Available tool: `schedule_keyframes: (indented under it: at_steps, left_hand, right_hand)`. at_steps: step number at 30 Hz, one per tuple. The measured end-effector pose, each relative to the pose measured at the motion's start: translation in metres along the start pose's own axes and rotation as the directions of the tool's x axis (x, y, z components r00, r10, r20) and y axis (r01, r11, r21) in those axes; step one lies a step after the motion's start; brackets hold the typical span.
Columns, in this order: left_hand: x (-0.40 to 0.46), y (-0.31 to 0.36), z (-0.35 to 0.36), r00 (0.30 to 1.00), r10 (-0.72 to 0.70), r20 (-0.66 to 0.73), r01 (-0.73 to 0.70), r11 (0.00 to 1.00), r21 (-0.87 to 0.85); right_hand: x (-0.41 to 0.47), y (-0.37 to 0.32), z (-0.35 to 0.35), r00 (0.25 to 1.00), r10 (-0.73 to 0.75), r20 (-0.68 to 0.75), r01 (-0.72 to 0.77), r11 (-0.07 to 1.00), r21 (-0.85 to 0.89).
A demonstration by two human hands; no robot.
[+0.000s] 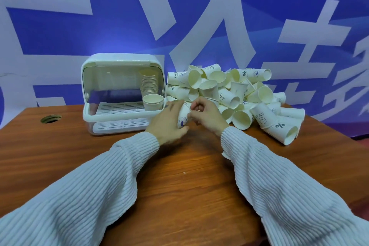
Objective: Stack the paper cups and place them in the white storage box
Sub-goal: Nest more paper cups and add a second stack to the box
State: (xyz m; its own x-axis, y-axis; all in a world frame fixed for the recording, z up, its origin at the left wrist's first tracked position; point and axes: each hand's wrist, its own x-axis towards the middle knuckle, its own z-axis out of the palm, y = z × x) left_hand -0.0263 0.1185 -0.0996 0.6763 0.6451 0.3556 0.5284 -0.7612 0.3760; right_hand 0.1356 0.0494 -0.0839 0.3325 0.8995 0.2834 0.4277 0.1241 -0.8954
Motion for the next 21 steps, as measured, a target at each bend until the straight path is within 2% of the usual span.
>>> schedule_keyframes:
  at_steps: [1, 3, 5, 9, 12, 15, 17, 19, 21]
  left_hand:
    - [0.001, 0.002, 0.001, 1.000, -0.027, -0.014, 0.027, 1.000, -0.015]
    - [-0.001, 0.004, 0.002, 0.994, -0.089, -0.062, 0.085, 0.994, -0.062]
    - [-0.004, 0.006, 0.001, 0.989, -0.121, -0.085, 0.113, 0.990, -0.089]
    - [-0.010, 0.005, 0.000, 0.989, -0.116, -0.089, 0.111, 0.992, -0.062]
    - [-0.012, 0.000, -0.002, 0.986, -0.119, -0.121, 0.108, 0.990, -0.090]
    - [-0.012, -0.004, -0.007, 0.959, -0.124, -0.254, 0.106, 0.991, -0.081]
    - [-0.011, -0.008, -0.014, 0.916, -0.148, -0.372, 0.120, 0.988, -0.097]
    - [-0.009, -0.011, -0.023, 0.862, -0.219, -0.457, 0.140, 0.970, -0.200]
    - [-0.007, -0.017, -0.033, 0.810, -0.305, -0.501, 0.153, 0.934, -0.322]
  right_hand:
    - [0.001, -0.004, -0.003, 0.999, -0.032, -0.009, 0.032, 0.999, -0.042]
    - [0.013, -0.007, -0.013, 0.982, -0.117, -0.146, 0.073, 0.958, -0.276]
    - [0.028, -0.010, -0.027, 0.956, -0.180, -0.234, 0.025, 0.839, -0.544]
    - [0.053, -0.009, -0.049, 0.975, -0.113, -0.193, -0.104, 0.537, -0.837]
    - [0.059, -0.003, -0.053, 0.981, -0.138, -0.139, -0.068, 0.429, -0.901]
    - [0.055, -0.001, -0.053, 0.944, -0.293, -0.151, -0.010, 0.435, -0.901]
    - [0.048, -0.006, -0.050, 0.885, -0.419, -0.202, 0.036, 0.496, -0.868]
    - [0.040, -0.014, -0.043, 0.821, -0.522, -0.229, 0.156, 0.593, -0.790]
    - [0.036, -0.024, -0.029, 0.790, -0.580, -0.197, 0.308, 0.654, -0.691]
